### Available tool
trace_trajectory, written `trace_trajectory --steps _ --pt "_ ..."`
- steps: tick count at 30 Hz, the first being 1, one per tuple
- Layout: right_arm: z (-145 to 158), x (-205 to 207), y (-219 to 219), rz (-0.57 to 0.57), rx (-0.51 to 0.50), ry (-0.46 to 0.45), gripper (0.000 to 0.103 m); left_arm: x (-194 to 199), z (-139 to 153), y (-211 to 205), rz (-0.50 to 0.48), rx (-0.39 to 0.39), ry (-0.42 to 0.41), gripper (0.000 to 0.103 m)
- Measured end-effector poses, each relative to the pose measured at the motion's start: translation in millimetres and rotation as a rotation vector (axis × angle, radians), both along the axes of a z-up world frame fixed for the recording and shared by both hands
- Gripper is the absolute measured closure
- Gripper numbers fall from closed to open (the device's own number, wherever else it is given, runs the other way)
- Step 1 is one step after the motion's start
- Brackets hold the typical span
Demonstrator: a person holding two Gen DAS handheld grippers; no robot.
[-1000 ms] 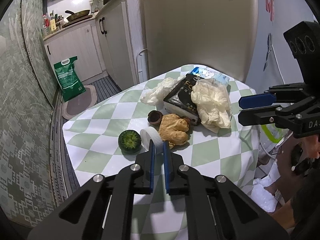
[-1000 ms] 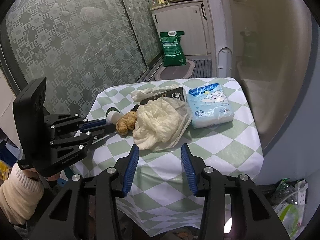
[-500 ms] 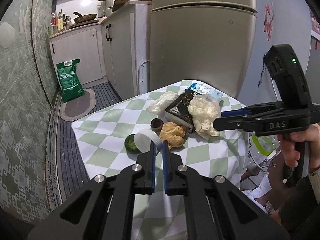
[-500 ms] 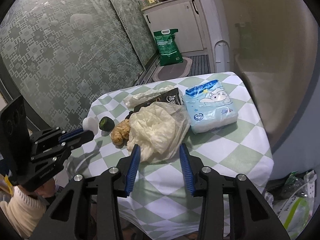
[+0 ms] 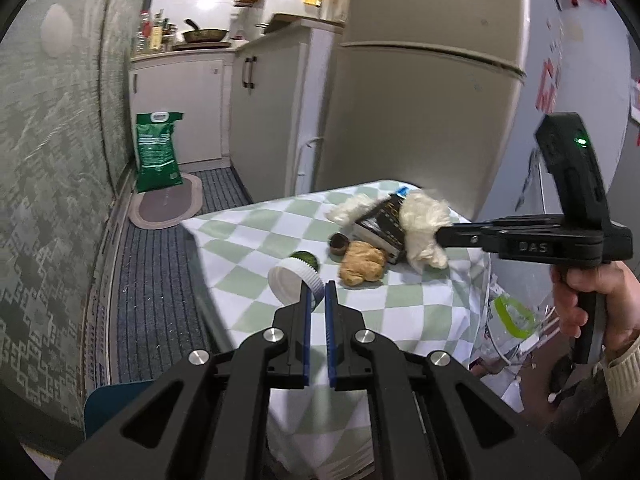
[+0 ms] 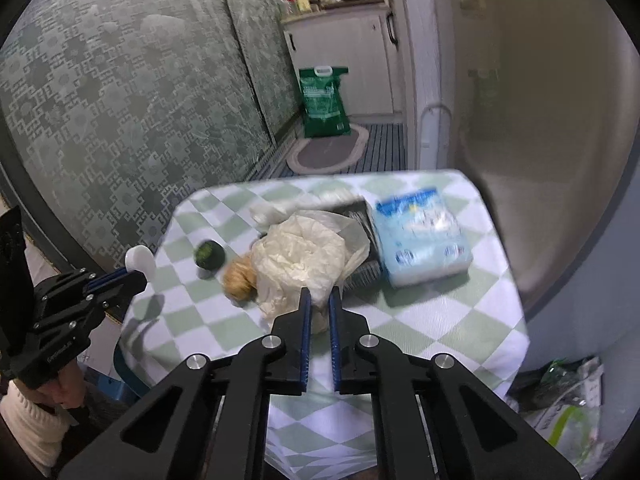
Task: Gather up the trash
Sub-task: 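Carry the cap over the teal bin and open the left tool while the right tool carries the bag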
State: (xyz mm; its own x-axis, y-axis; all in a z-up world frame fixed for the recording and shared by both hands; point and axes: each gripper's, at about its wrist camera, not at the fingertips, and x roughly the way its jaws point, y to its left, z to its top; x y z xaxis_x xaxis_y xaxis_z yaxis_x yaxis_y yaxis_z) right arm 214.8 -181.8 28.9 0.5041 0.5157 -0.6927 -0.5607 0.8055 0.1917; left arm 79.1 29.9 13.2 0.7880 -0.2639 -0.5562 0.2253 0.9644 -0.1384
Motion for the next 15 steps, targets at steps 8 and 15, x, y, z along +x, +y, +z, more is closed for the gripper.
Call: trace_trajectory --steps 8,15 --pt "36.6 -25.8 33.6 0.057 -0.014 -0.097 0.095 -16.7 5.3 38.2 0.103 -0.019 -0.003 0.096" --pt "47.8 -41.1 87.1 0.138 -0.009 -0.112 0.095 -32.1 -14.9 83.8 0.231 -0.025 0.065 0.096"
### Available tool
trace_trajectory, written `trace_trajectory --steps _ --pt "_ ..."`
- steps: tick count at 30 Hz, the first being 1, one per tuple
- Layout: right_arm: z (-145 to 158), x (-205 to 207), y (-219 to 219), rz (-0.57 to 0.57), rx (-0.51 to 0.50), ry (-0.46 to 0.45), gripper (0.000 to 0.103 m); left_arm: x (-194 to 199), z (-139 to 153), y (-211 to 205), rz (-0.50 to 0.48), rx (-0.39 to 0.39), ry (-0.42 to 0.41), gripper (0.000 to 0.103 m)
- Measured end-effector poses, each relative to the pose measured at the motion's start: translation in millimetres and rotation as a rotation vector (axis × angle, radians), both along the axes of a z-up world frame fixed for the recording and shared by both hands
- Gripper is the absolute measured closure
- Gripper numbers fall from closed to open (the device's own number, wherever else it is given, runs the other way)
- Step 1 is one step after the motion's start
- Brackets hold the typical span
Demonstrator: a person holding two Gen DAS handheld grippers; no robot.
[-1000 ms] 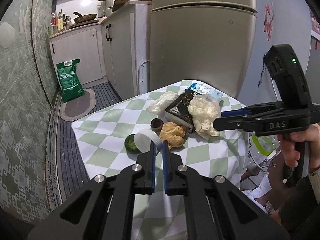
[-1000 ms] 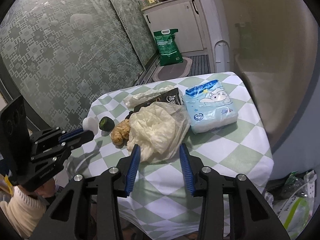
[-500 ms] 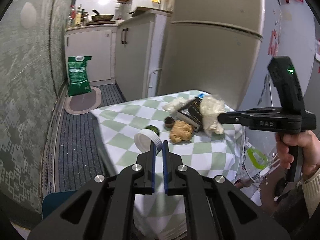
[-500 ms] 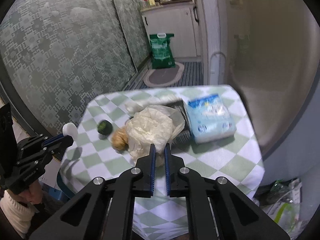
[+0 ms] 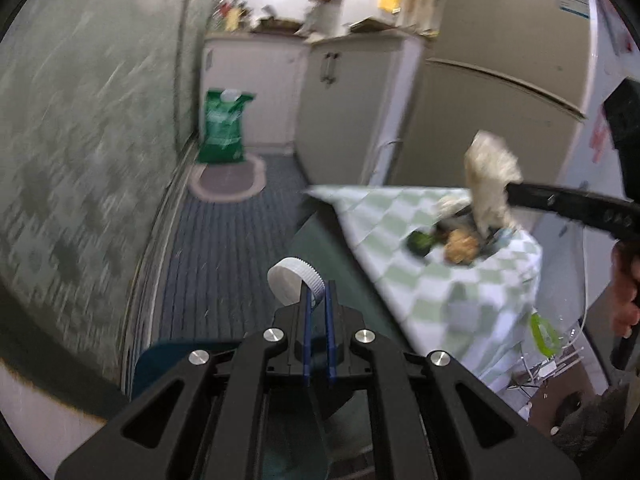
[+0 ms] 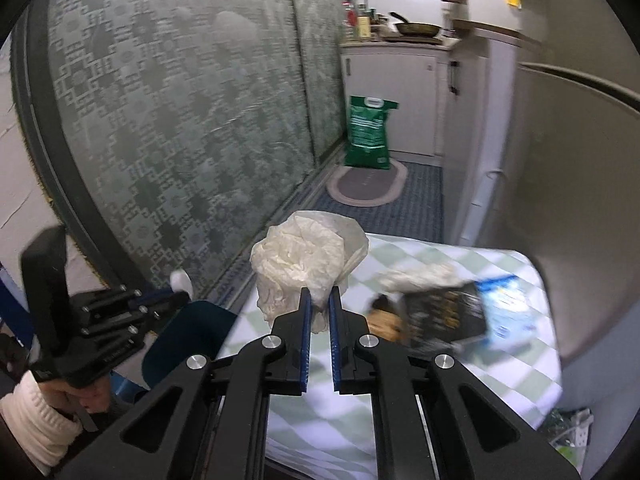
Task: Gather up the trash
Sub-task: 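Carry the cap over the teal bin and open the left tool while the right tool carries the bag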
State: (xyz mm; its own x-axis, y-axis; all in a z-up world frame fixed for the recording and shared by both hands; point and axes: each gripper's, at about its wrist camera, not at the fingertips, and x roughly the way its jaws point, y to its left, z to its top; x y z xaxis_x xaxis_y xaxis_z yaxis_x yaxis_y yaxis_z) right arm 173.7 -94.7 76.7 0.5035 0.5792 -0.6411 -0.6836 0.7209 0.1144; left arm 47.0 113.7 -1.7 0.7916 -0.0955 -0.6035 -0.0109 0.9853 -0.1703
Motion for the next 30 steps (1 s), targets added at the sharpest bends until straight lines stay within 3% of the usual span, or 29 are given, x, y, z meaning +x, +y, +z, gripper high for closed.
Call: trace_trajectory --steps 12,30 --pt "-33.1 -22.7 89.1 0.116 -0.063 0.060 0.095 -11.2 -77.0 66.5 0.122 -0.022 0.202 0.096" --pt "-94.9 -46.4 169.4 0.204 -0.181 0.143 0.095 -14.0 -156.4 95.1 0.109 -0.067 0.417 0.096"
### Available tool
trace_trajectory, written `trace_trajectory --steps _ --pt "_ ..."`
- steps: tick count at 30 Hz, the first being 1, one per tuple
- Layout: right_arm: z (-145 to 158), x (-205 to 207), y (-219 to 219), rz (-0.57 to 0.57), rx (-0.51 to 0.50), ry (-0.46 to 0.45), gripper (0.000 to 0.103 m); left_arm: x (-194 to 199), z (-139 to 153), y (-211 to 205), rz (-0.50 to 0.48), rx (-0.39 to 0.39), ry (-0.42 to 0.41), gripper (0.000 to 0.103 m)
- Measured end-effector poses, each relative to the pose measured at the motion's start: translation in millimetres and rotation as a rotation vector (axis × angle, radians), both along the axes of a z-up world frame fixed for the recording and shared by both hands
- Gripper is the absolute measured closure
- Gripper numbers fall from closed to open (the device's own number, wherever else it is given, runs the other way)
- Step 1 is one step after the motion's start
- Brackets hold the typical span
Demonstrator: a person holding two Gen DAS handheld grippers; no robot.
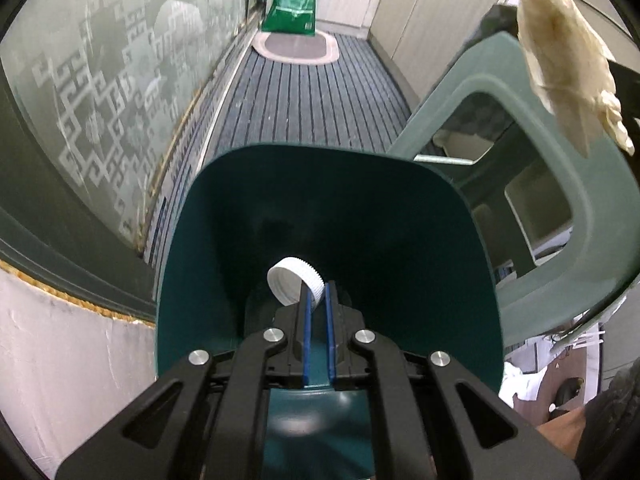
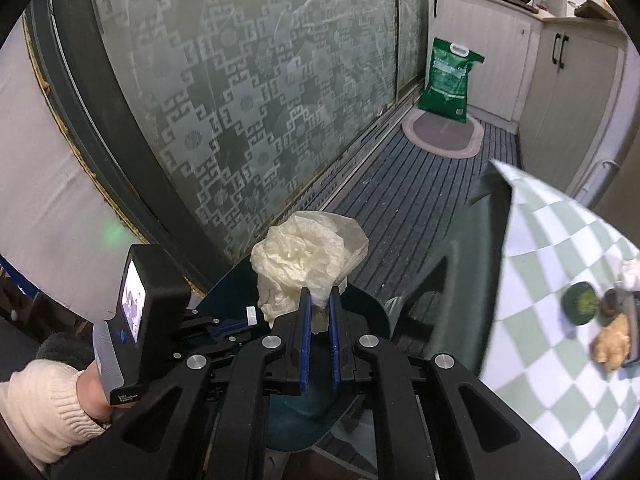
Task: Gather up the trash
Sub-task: 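Carry the cap over the teal bin and open the left tool while the right tool carries the bag, then lower the white plastic bag into the teal bin and open the right tool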
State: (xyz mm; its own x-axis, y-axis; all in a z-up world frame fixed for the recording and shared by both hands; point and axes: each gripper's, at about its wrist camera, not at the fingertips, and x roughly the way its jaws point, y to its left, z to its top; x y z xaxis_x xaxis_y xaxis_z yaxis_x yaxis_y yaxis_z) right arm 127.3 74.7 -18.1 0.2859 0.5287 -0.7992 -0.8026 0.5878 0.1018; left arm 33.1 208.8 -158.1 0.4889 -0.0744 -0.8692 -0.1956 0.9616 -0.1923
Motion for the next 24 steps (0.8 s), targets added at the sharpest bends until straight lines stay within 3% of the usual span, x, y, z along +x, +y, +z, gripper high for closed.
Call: trace_trajectory --steps 8,13,17,24 --pt "-23.9 -2.3 15.4 0.014 -0.051 0.034 0.095 0.5 -21.4 1.8 -0.035 -0.026 0.064 0.092" --pt "-38.5 1.0 18.9 0.011 -0.072 0.060 0.095 -2.3 -16.0 -1.7 -0.042 -0.008 0.051 0.090" --pt "-45.6 -0.6 24.9 0.016 -0.092 0.062 0.095 -6.5 0.5 -0.9 -0.033 0.020 -0.007 0.088" --pt "-62.6 -4.6 31.0 0.029 -0.122 0.090 0.095 -15.8 38.7 4.7 -0.002 0.023 -0.132 0.072"
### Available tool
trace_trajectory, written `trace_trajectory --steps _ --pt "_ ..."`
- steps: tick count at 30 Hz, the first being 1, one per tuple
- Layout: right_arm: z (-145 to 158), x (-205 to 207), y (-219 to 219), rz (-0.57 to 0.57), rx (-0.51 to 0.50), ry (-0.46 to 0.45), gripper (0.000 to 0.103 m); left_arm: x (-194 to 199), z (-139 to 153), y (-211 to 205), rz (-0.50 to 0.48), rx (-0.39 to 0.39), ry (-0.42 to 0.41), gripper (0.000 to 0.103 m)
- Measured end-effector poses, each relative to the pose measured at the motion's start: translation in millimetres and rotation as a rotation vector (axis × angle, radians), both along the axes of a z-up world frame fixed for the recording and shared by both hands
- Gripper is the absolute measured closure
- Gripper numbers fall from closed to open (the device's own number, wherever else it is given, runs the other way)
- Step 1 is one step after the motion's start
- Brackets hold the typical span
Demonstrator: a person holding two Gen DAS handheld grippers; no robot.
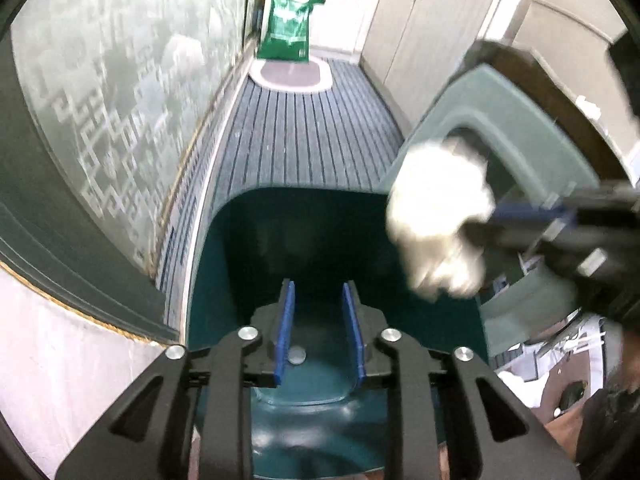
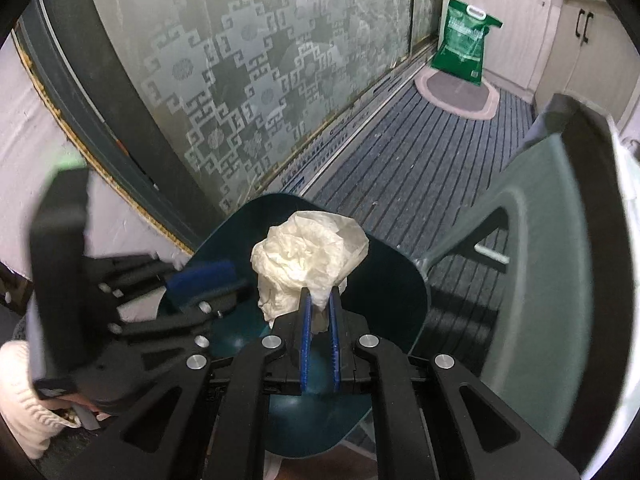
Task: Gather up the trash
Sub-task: 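Lower the white plastic bag into the teal bin and open the right tool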
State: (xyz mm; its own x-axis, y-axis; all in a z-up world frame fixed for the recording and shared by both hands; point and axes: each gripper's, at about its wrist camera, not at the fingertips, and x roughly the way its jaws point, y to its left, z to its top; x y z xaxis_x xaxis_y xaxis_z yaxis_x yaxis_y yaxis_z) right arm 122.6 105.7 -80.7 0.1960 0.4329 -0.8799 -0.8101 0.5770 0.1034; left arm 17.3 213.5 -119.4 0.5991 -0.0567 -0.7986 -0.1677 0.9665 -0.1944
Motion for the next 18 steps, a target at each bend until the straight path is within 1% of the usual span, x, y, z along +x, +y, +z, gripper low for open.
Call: trace_trajectory --steps 6,11,14,18 --pt "-29.8 -5.0 1.8 0.006 -0.050 0.037 0.095 -8.2 30.4 -0.1 0.025 0.025 -0.092 0.068" --pt "-47.3 -3.4 5.1 -0.001 -0.068 0.071 0.095 -13.2 47.4 2.1 0.036 0.025 -0.147 0.064" --pt "-57.4 -4.5 4.7 -0.001 -0.078 0.091 0.095 -14.2 57.4 1.6 0.038 0.037 -0.180 0.062" --pt "-74.4 -8.8 6.7 0.008 -0.104 0.122 0.095 -15.1 71.5 2.4 0.047 0.047 -0.225 0.056"
